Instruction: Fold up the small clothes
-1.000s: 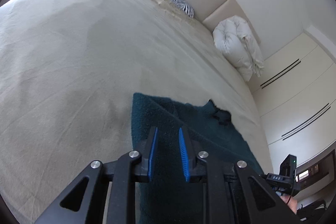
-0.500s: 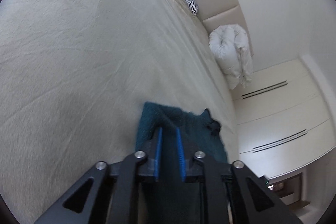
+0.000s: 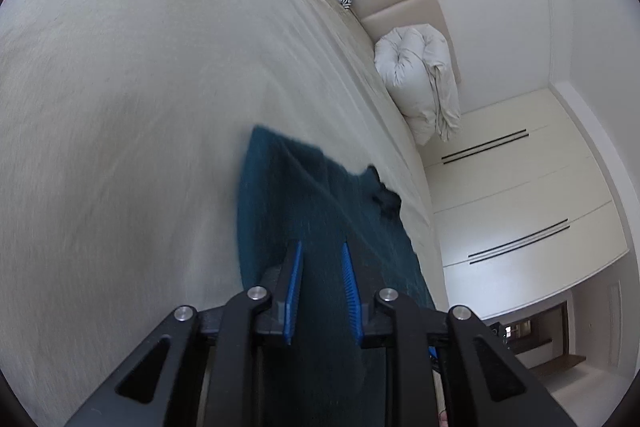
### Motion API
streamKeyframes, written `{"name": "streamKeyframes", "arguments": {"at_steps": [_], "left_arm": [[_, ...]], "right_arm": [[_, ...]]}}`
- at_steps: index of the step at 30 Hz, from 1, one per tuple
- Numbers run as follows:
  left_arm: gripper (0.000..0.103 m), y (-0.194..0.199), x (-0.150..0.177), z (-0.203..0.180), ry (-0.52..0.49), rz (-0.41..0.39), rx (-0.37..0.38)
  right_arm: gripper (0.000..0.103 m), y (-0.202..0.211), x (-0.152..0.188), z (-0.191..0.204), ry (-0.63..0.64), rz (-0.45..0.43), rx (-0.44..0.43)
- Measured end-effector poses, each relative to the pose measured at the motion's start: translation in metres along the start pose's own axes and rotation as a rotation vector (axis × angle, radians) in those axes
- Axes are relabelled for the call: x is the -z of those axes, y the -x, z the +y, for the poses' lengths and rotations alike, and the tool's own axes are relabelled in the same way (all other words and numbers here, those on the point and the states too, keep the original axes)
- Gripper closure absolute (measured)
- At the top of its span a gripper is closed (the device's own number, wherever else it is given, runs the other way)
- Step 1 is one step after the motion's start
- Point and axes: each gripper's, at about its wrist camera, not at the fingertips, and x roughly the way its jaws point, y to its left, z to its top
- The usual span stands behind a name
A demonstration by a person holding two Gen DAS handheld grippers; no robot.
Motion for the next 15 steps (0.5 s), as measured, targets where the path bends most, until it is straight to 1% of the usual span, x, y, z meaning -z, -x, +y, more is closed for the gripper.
{"name": "streamKeyframes", "arguments": {"at_steps": [4, 6, 8, 9, 12, 13, 15], "left_arm": [[0.081, 0.012, 0.022, -0.004, -0.006, 0.014, 0.003], [0.076, 0.018, 0.033, -0.008, -0.021, 0.028, -0.006], [0.074, 0.025, 0.045, -0.012, -0.045, 0.042, -0.032], [0.07, 0.027, 0.05, -0.014, -0.054, 0.05, -0.036], [0.064, 0.033, 0.067, -0.024, -0.08, 0.07, -0.055], [0.064, 0.036, 0.072, -0.026, -0.081, 0.076, -0.067], [0.055, 0.048, 0.084, -0.038, -0.098, 0.05, -0.081]], "right_arm": [[0.035, 0.013, 0.02, -0.006, 0.005, 0.01, 0.0], [0.035, 0.021, 0.03, -0.01, 0.004, 0.012, 0.0], [0.035, 0.033, 0.038, -0.015, 0.01, 0.008, -0.003], [0.035, 0.04, 0.043, -0.018, 0.012, 0.001, 0.001], [0.035, 0.065, 0.052, -0.033, 0.003, -0.035, 0.008], [0.035, 0.074, 0.053, -0.039, -0.003, -0.051, 0.011], [0.035, 0.1, 0.053, -0.057, -0.019, -0.105, 0.033]]}}
